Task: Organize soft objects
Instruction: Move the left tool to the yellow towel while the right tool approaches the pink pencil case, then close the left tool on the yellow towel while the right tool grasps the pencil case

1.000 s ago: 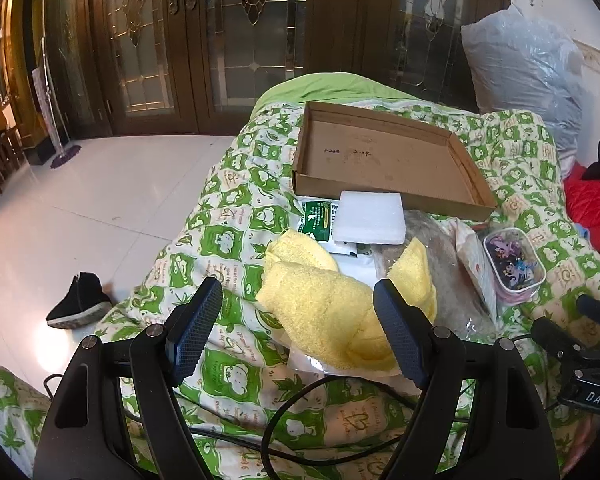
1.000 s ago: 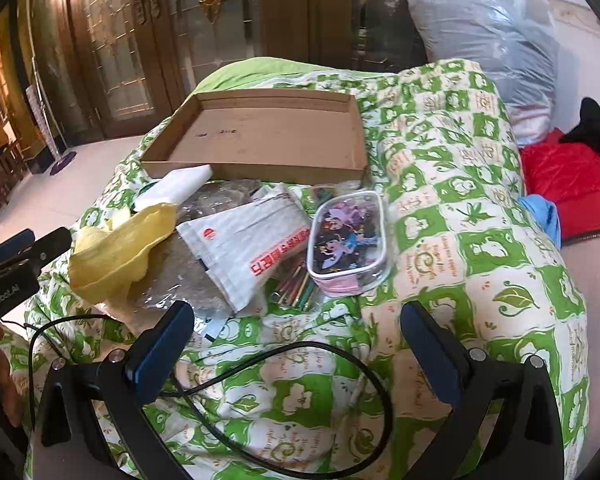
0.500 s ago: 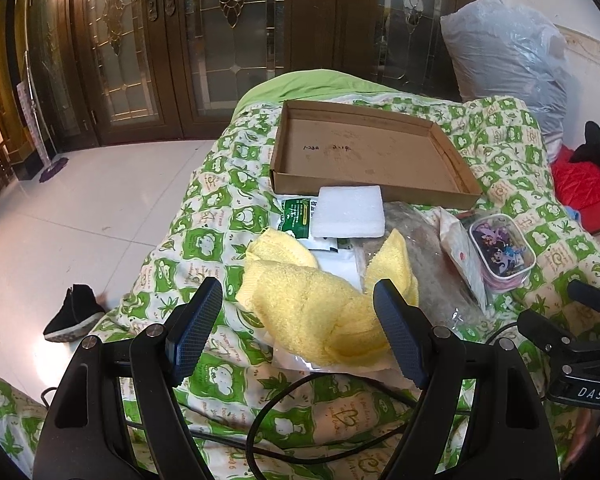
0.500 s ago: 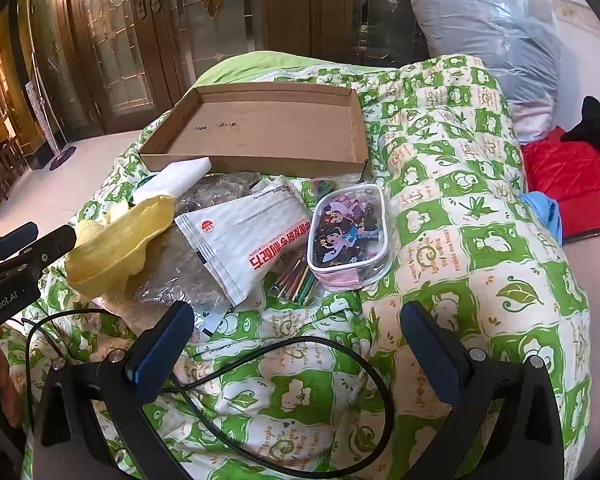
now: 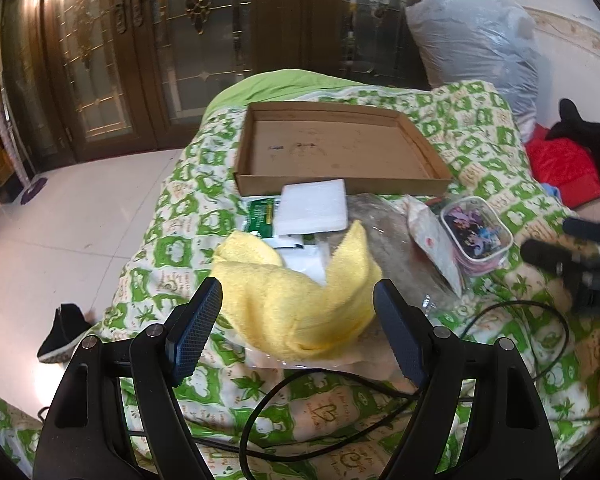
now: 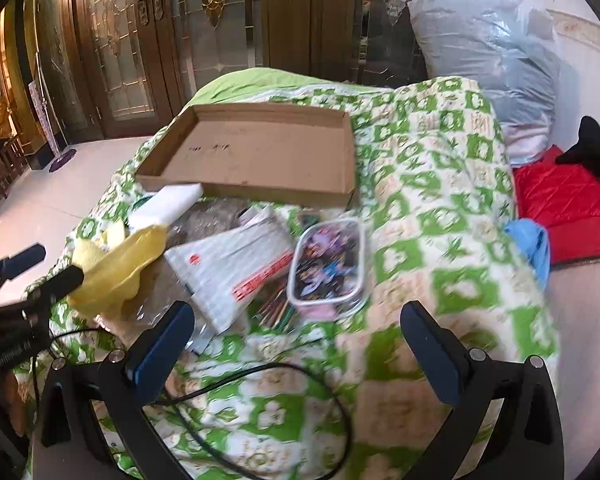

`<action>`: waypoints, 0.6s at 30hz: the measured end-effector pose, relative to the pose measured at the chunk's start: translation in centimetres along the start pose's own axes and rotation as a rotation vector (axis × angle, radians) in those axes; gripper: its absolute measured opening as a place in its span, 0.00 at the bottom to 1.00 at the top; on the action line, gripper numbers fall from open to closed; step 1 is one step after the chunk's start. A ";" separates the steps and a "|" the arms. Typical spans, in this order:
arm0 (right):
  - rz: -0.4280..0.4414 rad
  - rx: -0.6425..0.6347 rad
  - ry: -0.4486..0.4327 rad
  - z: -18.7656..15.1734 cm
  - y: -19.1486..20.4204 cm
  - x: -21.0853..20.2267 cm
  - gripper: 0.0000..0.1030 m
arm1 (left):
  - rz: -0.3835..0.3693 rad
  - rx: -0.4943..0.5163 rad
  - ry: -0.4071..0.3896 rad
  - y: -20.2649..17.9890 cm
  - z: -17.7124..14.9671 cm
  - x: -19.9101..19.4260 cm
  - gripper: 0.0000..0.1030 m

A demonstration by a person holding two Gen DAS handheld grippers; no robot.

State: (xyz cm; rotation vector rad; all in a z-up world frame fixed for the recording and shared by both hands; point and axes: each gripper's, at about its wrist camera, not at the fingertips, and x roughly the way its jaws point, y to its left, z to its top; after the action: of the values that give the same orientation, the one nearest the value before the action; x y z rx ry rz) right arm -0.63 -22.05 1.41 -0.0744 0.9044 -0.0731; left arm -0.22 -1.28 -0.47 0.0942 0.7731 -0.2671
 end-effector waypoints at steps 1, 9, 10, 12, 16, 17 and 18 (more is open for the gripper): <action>0.009 0.005 0.005 0.3 -0.3 0.0 1.00 | -0.003 0.009 0.003 -0.2 0.0 0.0 0.77; 0.098 0.094 0.131 2.0 -2.2 2.0 1.00 | -0.009 0.078 0.114 -1.8 -0.4 2.7 0.65; 0.111 0.107 0.154 2.5 -2.3 2.6 1.00 | -0.006 0.080 0.113 -1.8 -0.4 2.8 0.55; 0.120 0.117 0.177 3.1 -2.4 3.1 1.00 | -0.009 0.067 0.100 -1.6 -0.5 2.5 0.37; 0.104 0.106 0.211 3.9 -2.0 4.2 1.00 | -0.041 0.030 0.065 -0.9 -0.4 1.7 0.17; 0.110 0.111 0.225 4.0 -1.8 4.5 1.00 | -0.047 0.020 0.049 -0.7 -0.4 1.2 0.13; 0.111 0.109 0.233 4.0 -1.8 4.7 1.00 | -0.052 0.012 0.034 -0.6 -0.4 0.9 0.13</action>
State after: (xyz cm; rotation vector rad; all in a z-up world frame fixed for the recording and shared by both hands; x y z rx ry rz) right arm 5.37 -24.17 0.42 0.0882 1.1342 -0.0277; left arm -0.02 -1.92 -1.31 0.0901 0.8081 -0.3201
